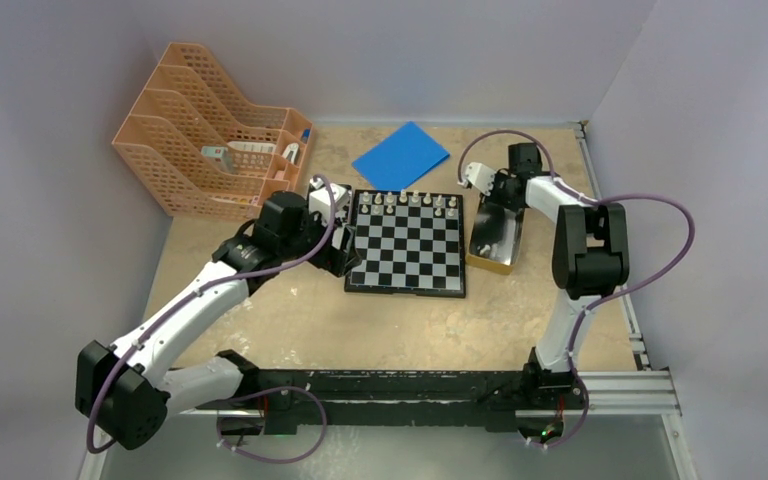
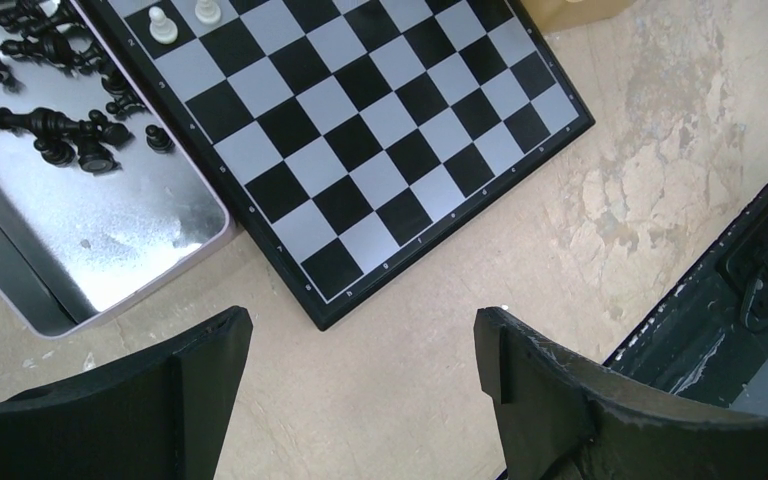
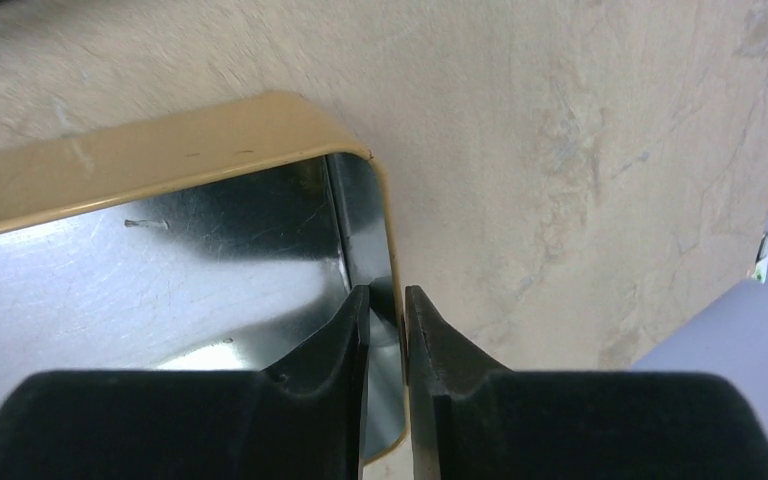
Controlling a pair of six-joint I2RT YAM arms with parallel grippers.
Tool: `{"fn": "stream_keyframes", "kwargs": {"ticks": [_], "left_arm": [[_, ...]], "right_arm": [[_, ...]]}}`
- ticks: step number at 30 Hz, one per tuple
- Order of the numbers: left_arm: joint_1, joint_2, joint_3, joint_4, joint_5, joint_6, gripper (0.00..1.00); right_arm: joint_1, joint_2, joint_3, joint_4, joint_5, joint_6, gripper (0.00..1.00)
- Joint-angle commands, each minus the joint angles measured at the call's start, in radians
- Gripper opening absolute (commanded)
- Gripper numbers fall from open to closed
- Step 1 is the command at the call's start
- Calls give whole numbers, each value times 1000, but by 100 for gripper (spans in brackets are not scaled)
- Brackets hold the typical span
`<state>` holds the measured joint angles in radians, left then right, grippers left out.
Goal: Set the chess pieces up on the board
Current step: Adjust the storage box at the center of the board.
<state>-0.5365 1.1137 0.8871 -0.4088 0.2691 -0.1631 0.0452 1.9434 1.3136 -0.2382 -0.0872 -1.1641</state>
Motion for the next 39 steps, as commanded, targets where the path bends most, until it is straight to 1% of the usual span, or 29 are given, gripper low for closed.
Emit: {"fn": "stream_keyframes", "kwargs": {"ticks": [1, 7, 12, 14, 17, 19, 23, 24, 27, 32, 39], "left_arm": [[8, -66, 17, 38, 15, 8, 82], [6, -87, 13, 37, 32, 8, 82], [6, -95, 11, 39, 42, 8, 82], [7, -98, 11, 38, 46, 12, 82], [7, -104, 12, 38, 38, 17, 82], [7, -111, 10, 38, 36, 19, 82], [6, -118, 9, 38, 39, 17, 81], [7, -117, 8, 39, 39, 17, 81], [7, -116, 10, 38, 39, 20, 81], [7, -124, 9, 39, 40, 23, 80], [7, -134, 11, 44, 76, 25, 78]], "right_arm": [[-34, -66, -14, -19, 61, 13, 19], [-97, -94, -38, 15, 120, 75, 19], [-146, -89, -16, 27, 119, 160, 12], [-155, -77, 4, 44, 135, 215, 8], [-162, -50, 45, 48, 123, 314, 9], [-171, -9, 107, 30, 97, 405, 9], [-184, 51, 175, -3, 89, 527, 5], [-187, 55, 181, -6, 66, 551, 4], [-192, 54, 174, 17, 72, 603, 4], [-217, 46, 155, 54, 127, 659, 4], [-236, 36, 140, 65, 172, 802, 6]]}}
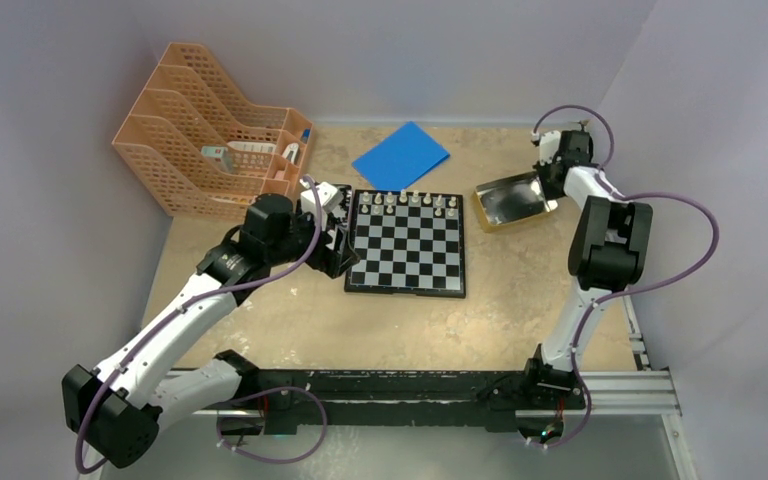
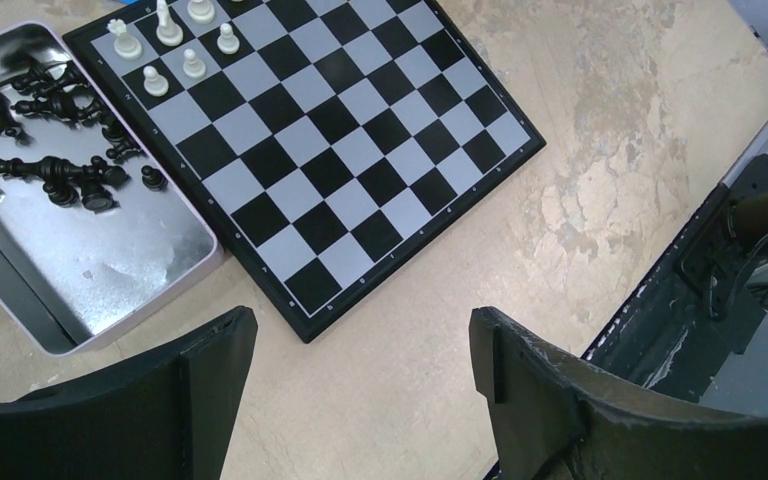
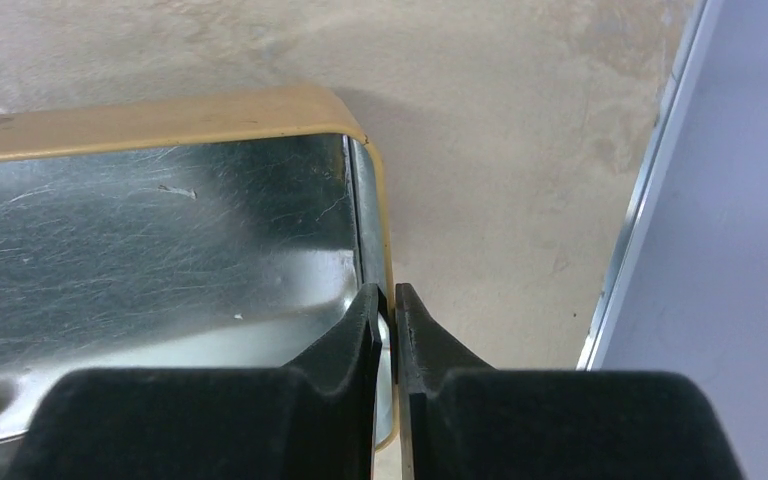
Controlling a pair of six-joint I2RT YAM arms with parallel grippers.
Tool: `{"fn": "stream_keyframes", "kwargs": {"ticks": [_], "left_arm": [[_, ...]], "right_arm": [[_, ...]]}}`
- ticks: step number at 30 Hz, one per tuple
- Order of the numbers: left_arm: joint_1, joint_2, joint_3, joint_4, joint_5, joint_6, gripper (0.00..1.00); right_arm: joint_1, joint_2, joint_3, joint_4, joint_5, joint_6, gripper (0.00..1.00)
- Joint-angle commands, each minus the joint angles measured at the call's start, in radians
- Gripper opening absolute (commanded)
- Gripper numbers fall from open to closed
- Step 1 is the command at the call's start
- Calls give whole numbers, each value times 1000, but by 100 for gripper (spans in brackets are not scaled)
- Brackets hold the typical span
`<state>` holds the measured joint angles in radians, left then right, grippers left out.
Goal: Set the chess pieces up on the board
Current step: Adjust the storage box at the center of the board.
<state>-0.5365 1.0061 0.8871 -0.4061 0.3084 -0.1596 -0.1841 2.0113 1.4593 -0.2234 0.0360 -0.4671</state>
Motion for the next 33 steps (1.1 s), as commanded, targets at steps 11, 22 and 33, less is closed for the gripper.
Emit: {"fn": "stream_keyframes", "kwargs": {"ticks": [11, 22, 33], "left_arm": [[6, -47, 5, 44, 72, 17, 77], [5, -62, 1, 44, 81, 16, 76], [2, -60, -5, 48, 106, 6, 75]], "right_arm": [[-6, 69, 152, -177, 109, 424, 11], [-28, 8, 20, -164, 37, 670, 9], [-47, -95, -31, -214, -67, 796, 27]]}}
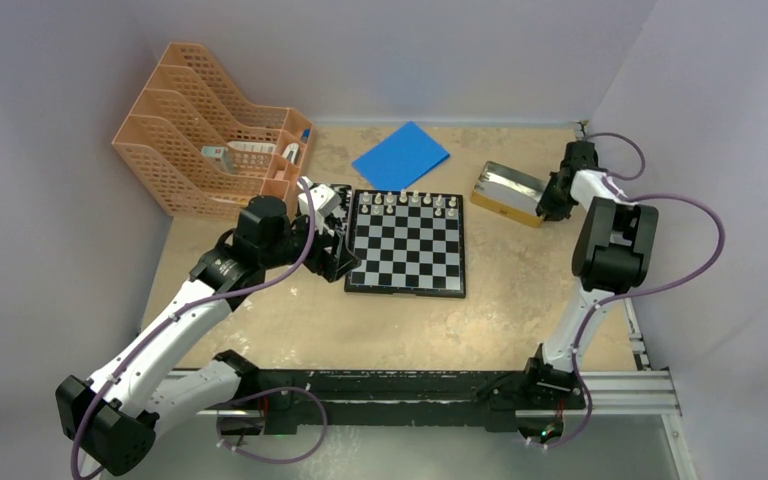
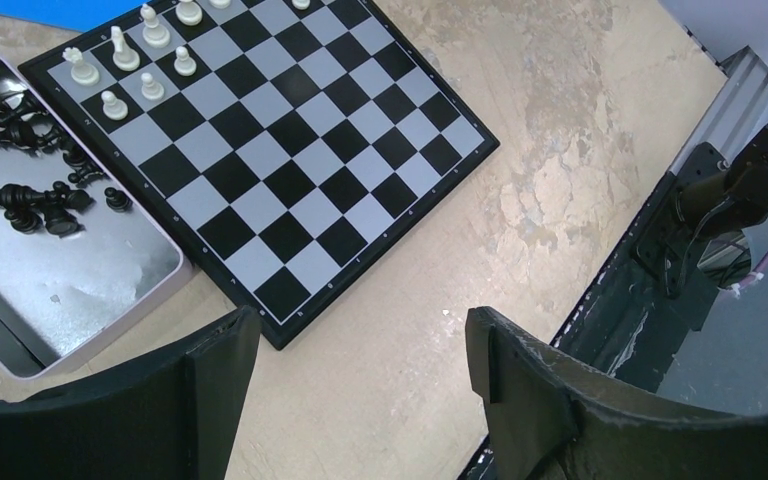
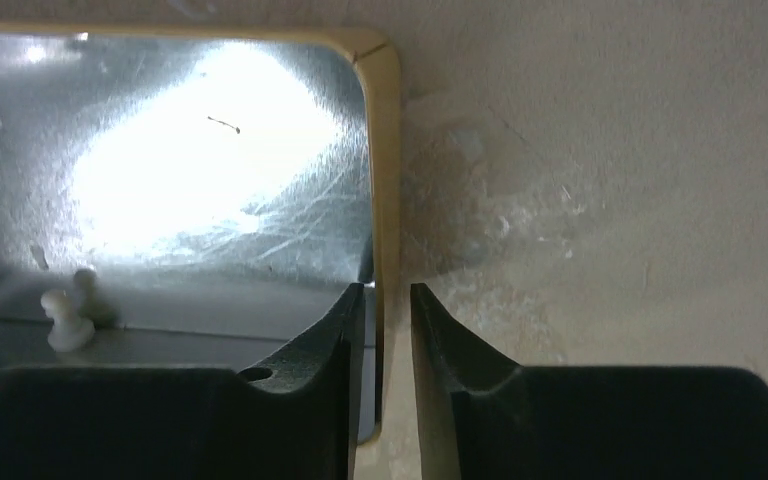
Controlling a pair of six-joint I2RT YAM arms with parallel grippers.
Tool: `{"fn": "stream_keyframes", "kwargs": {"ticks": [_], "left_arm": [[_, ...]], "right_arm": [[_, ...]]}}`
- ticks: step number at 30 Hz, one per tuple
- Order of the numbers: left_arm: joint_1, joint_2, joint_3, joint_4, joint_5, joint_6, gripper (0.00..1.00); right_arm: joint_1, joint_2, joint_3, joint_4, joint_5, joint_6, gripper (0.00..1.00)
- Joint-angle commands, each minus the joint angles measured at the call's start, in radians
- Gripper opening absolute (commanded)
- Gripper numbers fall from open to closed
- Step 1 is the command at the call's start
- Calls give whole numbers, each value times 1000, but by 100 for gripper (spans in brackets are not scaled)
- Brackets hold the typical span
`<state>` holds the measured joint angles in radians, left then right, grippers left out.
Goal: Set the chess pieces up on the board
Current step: Adjust the storage box at the center of the board.
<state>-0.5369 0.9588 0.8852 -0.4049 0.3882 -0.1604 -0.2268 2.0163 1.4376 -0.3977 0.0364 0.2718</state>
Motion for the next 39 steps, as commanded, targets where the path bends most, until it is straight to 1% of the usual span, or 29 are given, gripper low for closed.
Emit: {"fn": "stream_keyframes", "kwargs": {"ticks": [1, 5, 8, 14, 18, 19, 20, 22, 24, 30, 31, 39], "left_arm": [[2, -12, -4, 48, 24, 7, 75], [1, -12, -8, 47, 15, 8, 75], [1, -12, -8, 47, 10, 9, 74], [1, -12, -8, 47, 4, 18, 74], [0, -11, -6, 46, 0, 22, 74], [1, -10, -6, 47, 1, 22, 74], [0, -10, -7, 46, 0, 22, 74], [1, -9, -8, 47, -4, 22, 74], [0, -7, -8, 47, -8, 22, 74], [1, -8, -8, 46, -22, 24, 74], [1, -7, -8, 45, -23, 24, 74], [2, 5, -6, 46, -23, 25, 74]], "right_arm": [[-5, -111, -3, -48, -64, 52, 31], [-4, -161, 30, -93, -33, 28, 36], [-3, -179, 73, -100, 5, -36, 38], [16, -251, 23, 34, -128, -196, 38], [95, -243, 16, 73, -66, -332, 40], [119, -237, 14, 73, -74, -380, 41], [161, -230, 8, 74, -57, -444, 41], [210, -214, 6, 82, -19, -508, 42], [219, -198, 7, 86, -34, -554, 42], [219, -171, -8, 76, -177, -704, 44], [238, -167, -16, 72, -194, -726, 45], [253, -160, -59, 57, -256, -834, 47]]}}
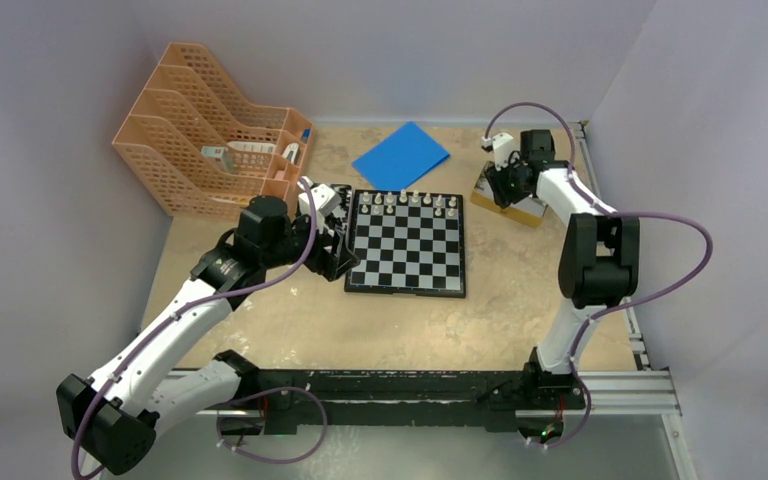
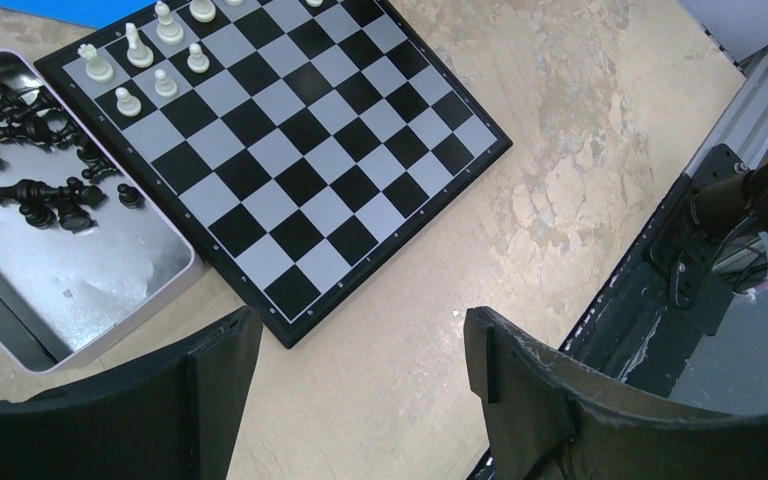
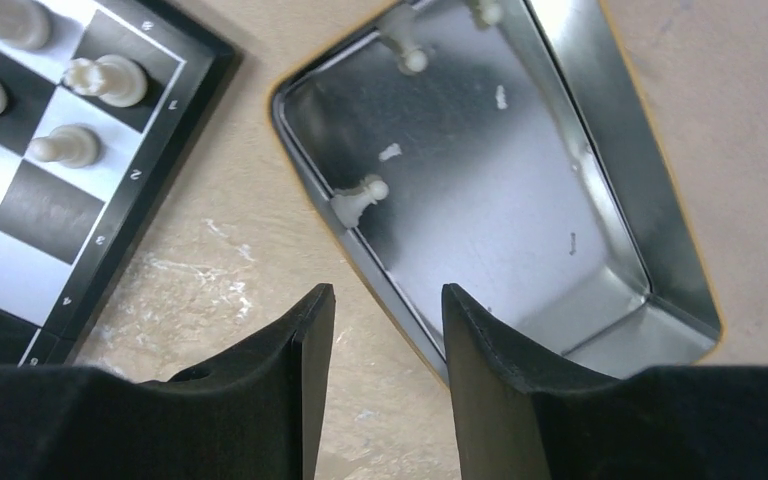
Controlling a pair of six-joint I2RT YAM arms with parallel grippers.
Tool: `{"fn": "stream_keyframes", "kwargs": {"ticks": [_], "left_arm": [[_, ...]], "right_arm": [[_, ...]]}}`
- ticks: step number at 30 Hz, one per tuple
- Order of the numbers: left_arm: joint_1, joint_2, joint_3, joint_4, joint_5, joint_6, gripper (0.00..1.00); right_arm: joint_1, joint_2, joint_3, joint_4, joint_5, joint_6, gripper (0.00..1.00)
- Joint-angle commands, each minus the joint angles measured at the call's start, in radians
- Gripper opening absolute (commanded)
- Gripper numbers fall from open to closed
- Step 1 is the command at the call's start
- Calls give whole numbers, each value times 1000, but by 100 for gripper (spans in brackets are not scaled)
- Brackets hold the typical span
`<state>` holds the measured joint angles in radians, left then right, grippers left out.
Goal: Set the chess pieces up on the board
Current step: Adjust the storage box at the center of the board.
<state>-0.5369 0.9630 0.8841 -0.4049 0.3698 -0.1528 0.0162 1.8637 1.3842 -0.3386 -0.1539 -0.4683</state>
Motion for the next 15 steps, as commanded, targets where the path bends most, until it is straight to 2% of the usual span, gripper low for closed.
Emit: {"fn": "stream_keyframes", "kwargs": {"ticks": [1, 15], "left_arm": [[2, 2, -5, 46, -4, 17, 74], [2, -4, -5, 42, -14, 18, 74]], "right_arm": [[11, -8, -9, -1, -69, -105, 47], [24, 54, -26, 54, -14, -125, 45]]}}
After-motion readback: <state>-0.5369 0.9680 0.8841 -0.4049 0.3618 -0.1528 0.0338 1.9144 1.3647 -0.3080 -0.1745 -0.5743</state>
